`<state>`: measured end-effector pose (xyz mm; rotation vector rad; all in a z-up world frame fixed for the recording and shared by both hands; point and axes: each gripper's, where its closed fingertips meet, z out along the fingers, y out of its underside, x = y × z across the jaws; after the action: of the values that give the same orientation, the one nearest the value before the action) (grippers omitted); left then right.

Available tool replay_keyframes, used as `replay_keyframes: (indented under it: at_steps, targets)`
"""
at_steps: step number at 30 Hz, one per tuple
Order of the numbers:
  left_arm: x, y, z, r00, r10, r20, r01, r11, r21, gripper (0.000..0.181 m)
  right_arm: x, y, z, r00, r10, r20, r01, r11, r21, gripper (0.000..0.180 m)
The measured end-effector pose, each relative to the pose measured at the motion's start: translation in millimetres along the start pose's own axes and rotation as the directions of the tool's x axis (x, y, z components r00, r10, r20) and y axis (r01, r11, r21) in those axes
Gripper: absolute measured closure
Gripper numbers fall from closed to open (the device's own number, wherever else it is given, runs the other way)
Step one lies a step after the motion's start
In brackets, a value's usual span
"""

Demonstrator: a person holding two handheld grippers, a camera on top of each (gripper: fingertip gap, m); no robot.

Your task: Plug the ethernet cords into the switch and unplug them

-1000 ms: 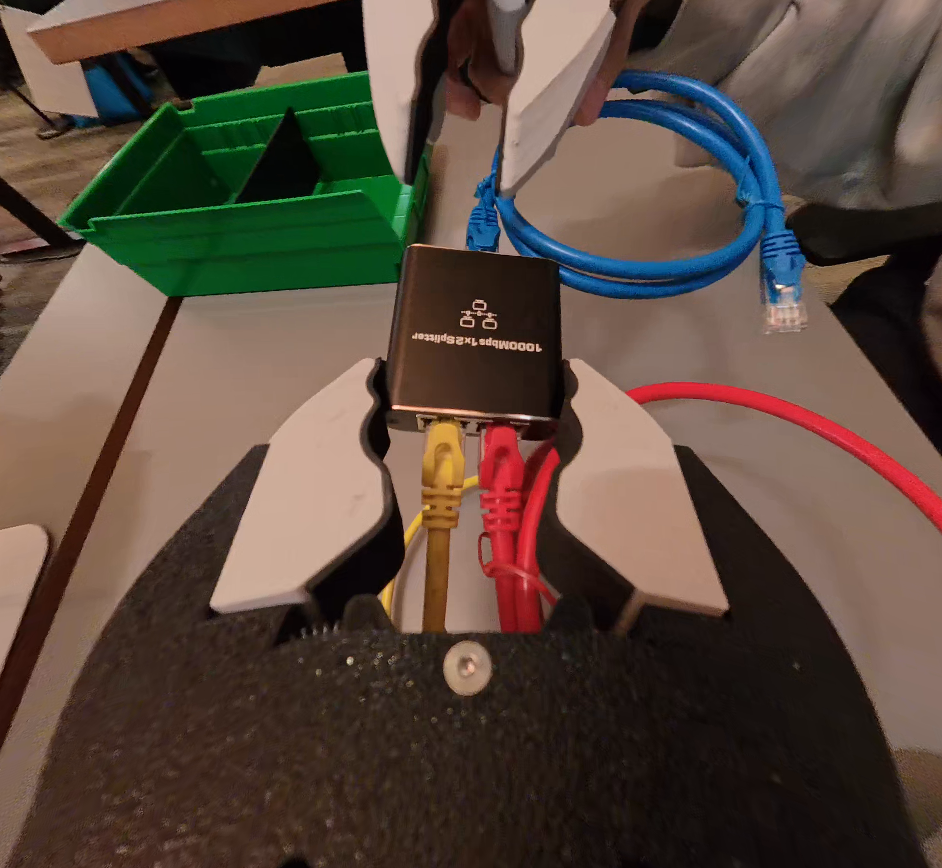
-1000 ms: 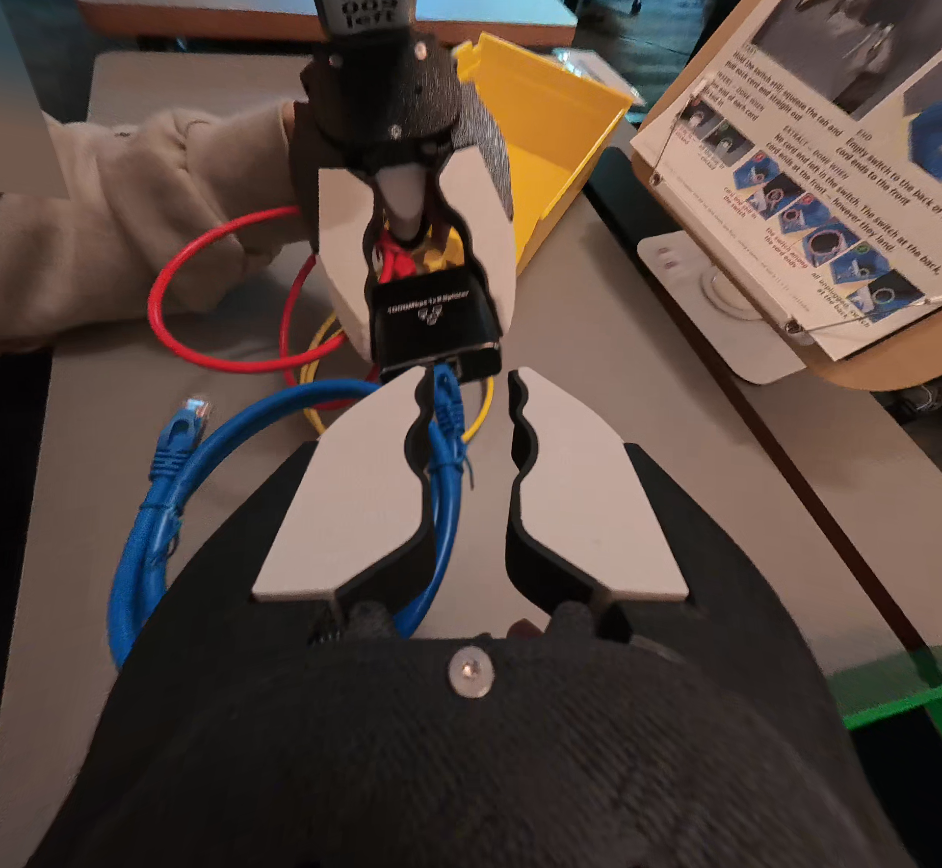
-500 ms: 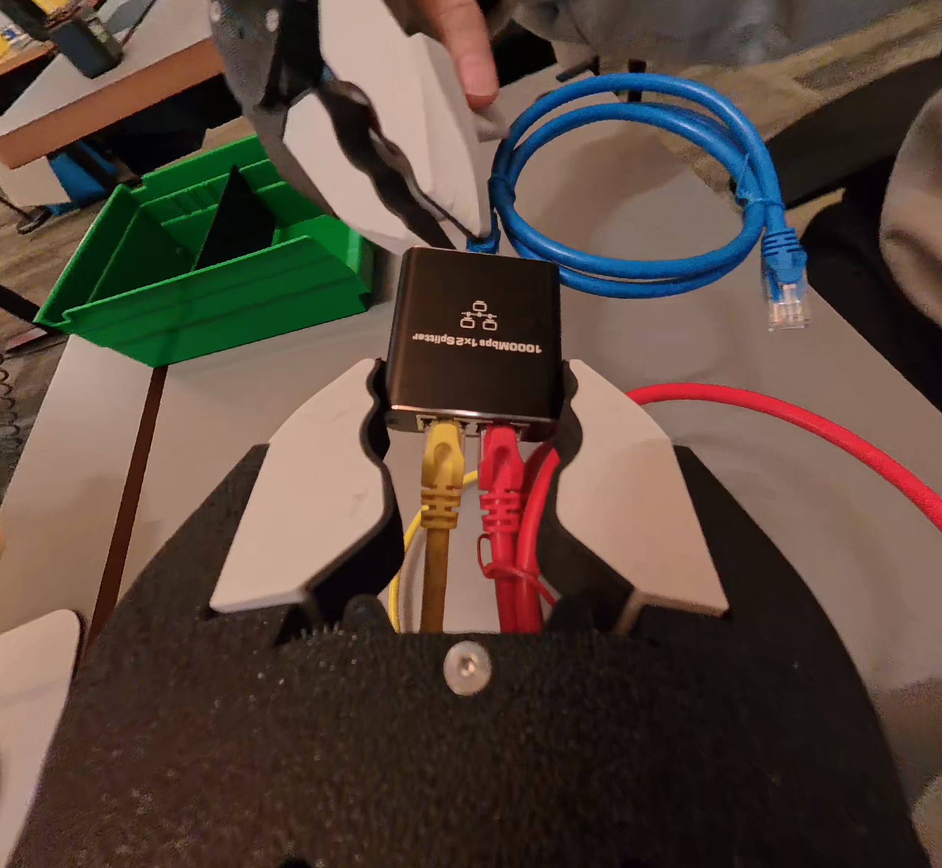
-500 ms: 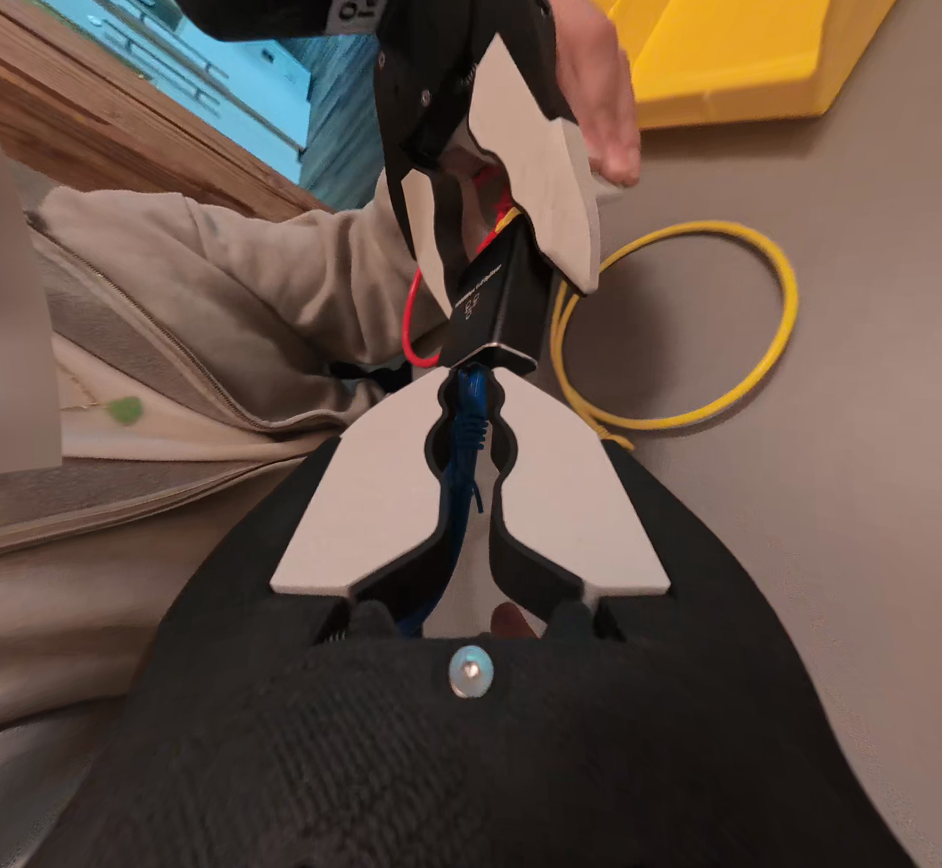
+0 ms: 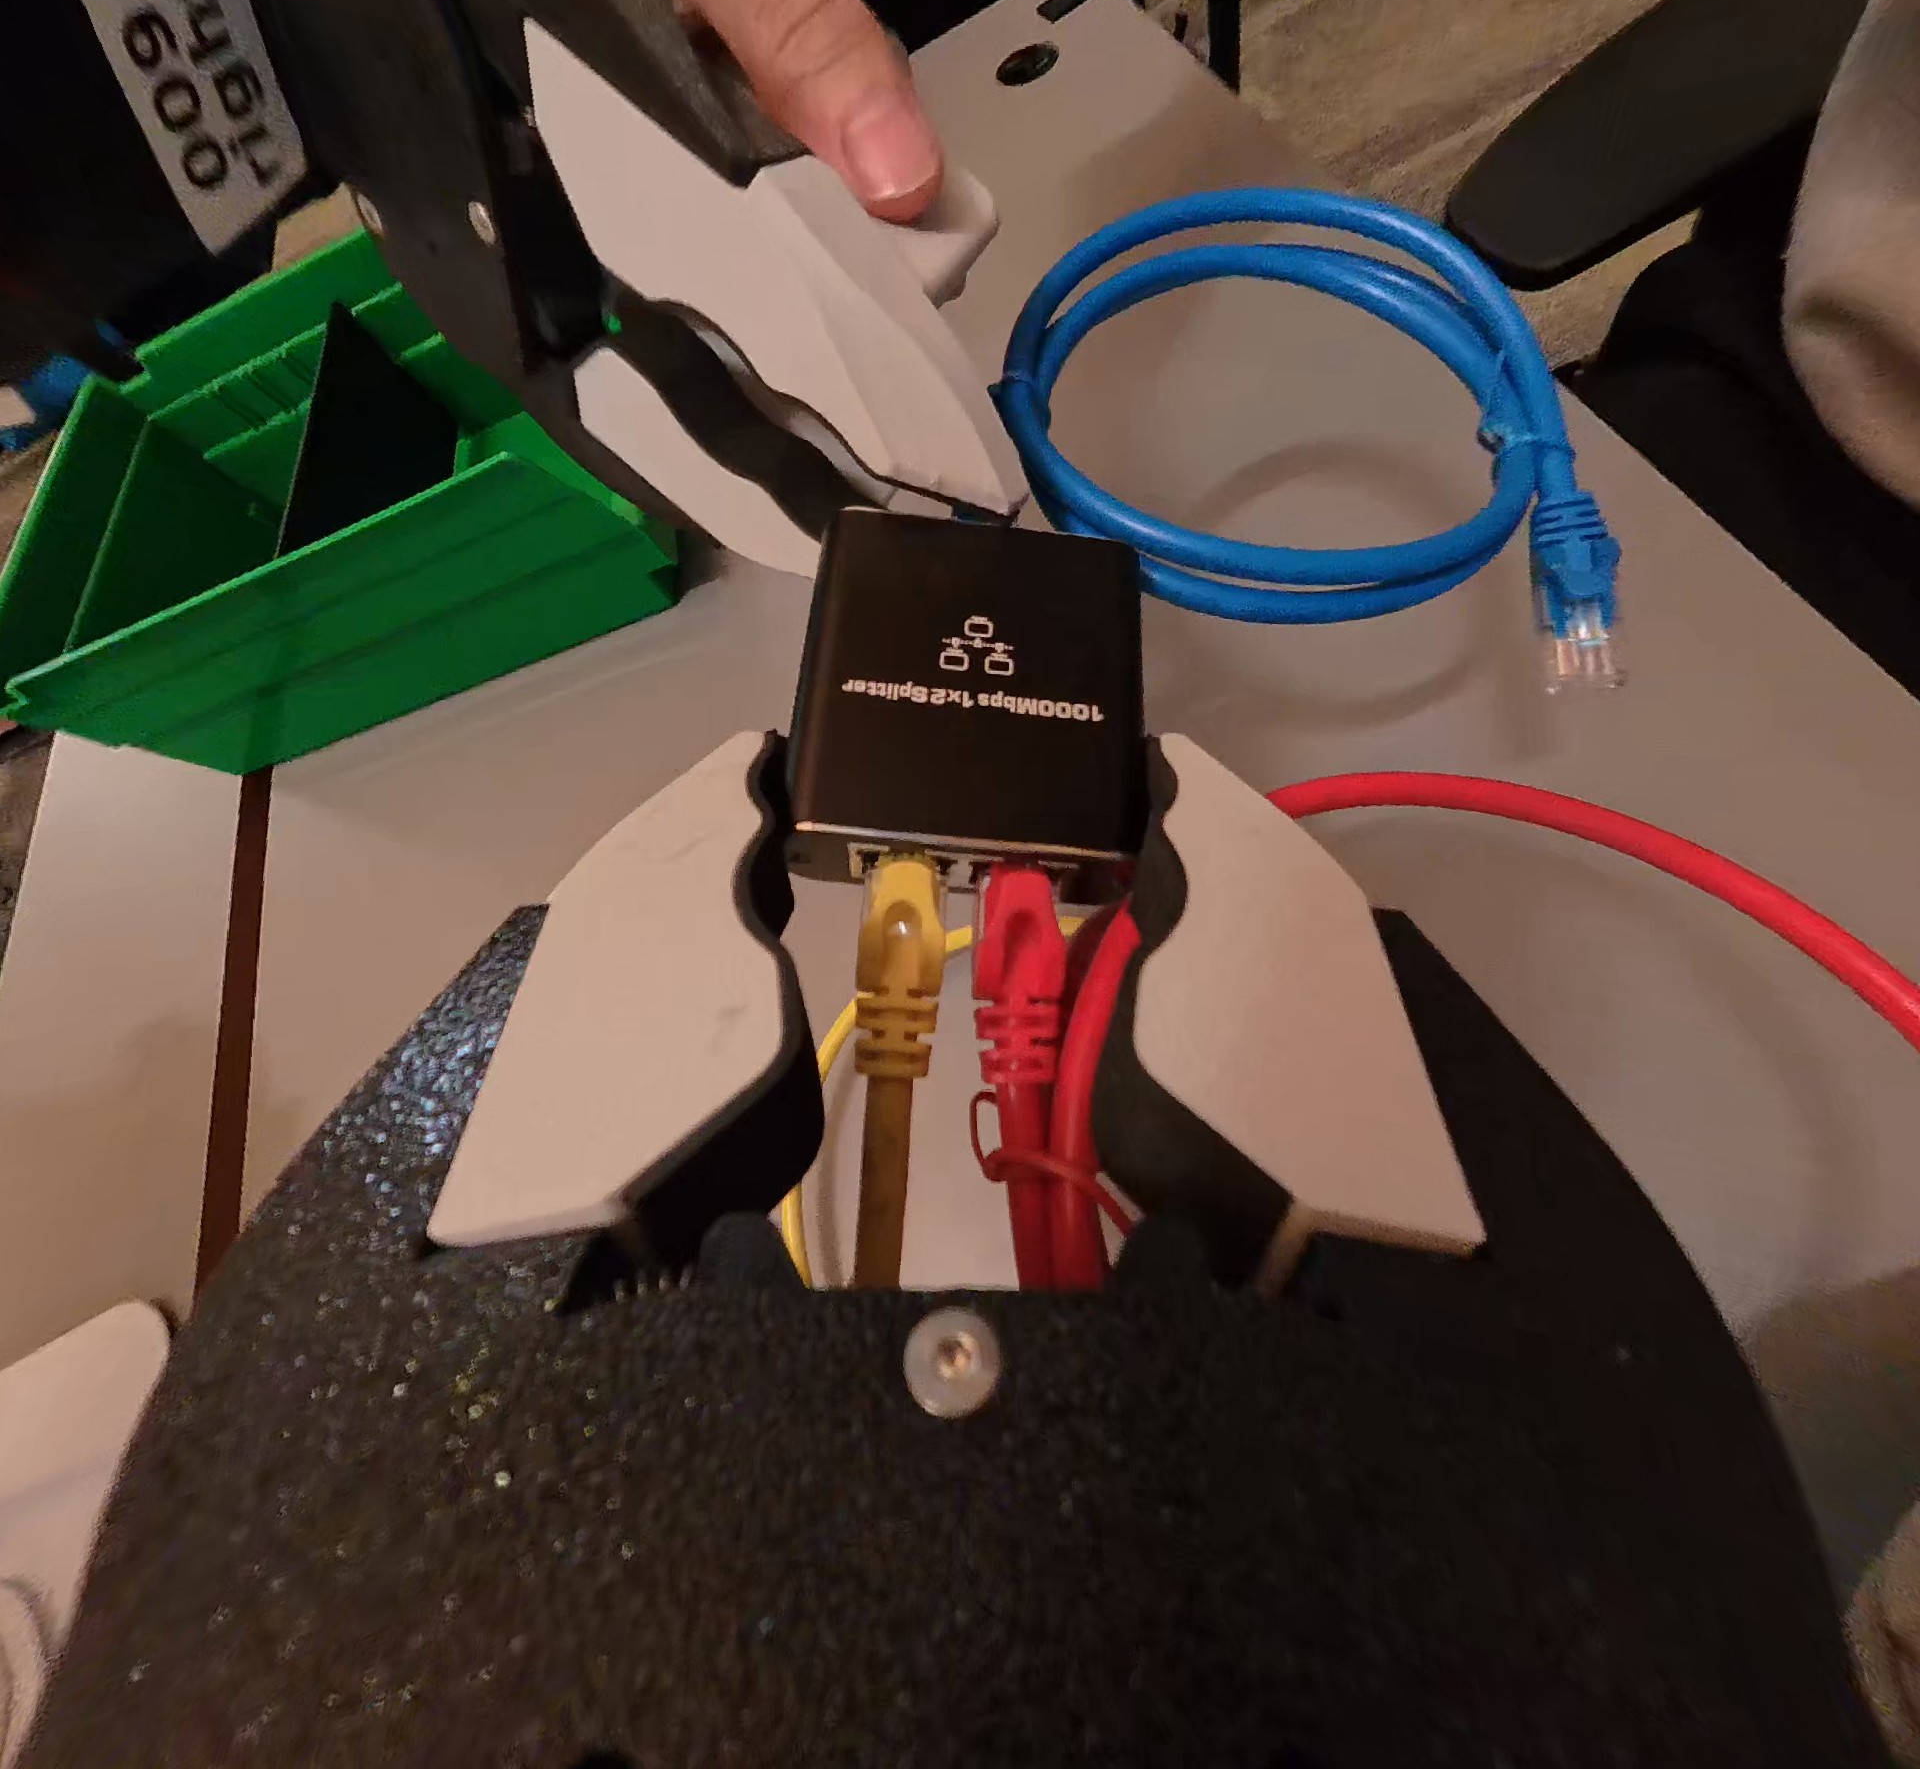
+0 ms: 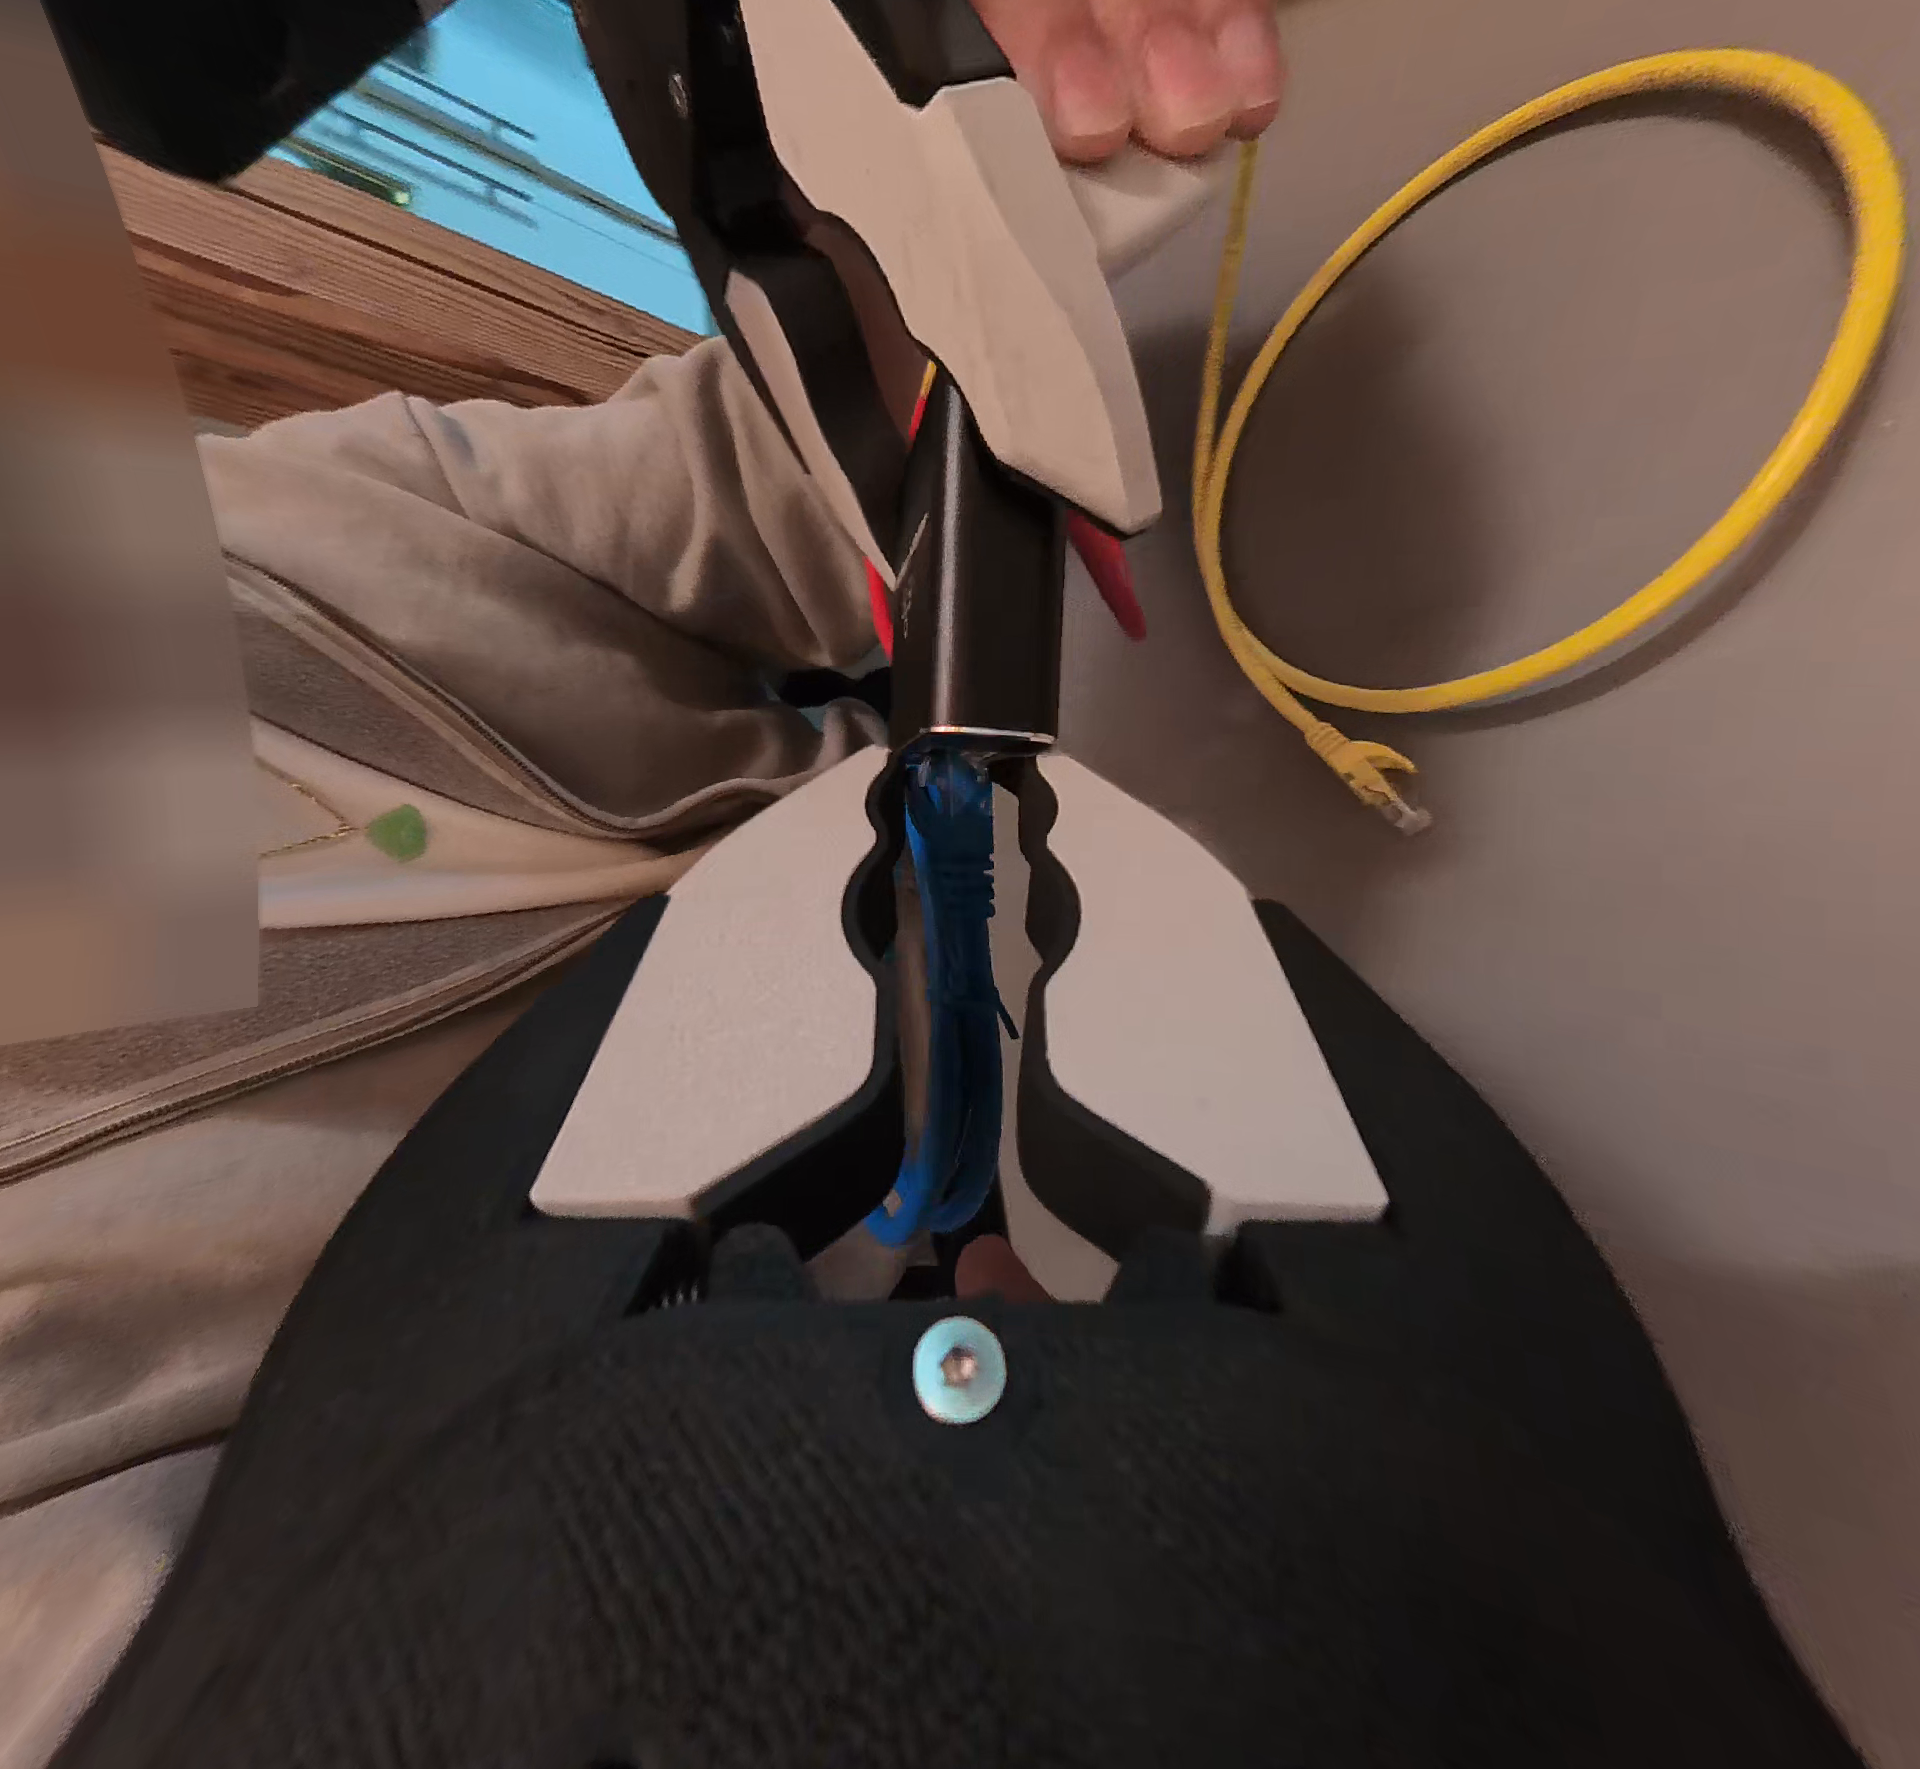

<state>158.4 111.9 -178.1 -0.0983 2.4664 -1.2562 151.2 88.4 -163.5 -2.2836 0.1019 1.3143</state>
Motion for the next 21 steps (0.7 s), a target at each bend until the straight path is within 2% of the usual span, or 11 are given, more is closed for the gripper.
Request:
replay_keyframes:
  at_steps: [4, 8, 13, 15, 17, 21]
  targets:
    - [2, -2, -4, 1.0, 0.017, -0.017, -0.016, 0.999, 0.047, 0.118, -7, -1, 5, 0.989, 0.075, 0.13, -0.079, 0.996, 0.032, 0.16]
    - [8, -1, -1, 0.998, 0.04, -0.047, -0.037, 0.998, 0.046, 0.118, -7, 5, 11, 0.974, 0.149, 0.172, -0.151, 0.989, 0.002, 0.16]
    - [4, -3, 6, 0.998, 0.066, -0.01, -0.066, 0.998, 0.005, 0.118, -6, 22, 20, 0.989, 0.108, 0.104, -0.094, 0.987, -0.13, 0.155]
    - [10, -3, 6, 0.995, 0.096, -0.033, -0.096, 0.995, 0.0, 0.118, -7, 28, 26, 0.994, 0.046, 0.094, -0.028, 0.983, -0.184, 0.156]
    - [10, -4, 4, 0.994, 0.104, -0.022, -0.105, 0.994, -0.009, 0.118, -8, 26, 26, 0.993, 0.017, 0.119, 0.006, 0.983, -0.185, 0.157]
    - [10, -5, 3, 0.994, 0.111, -0.015, -0.111, 0.994, -0.004, 0.118, -12, 22, 23, 0.984, 0.076, 0.161, -0.046, 0.982, -0.184, 0.155]
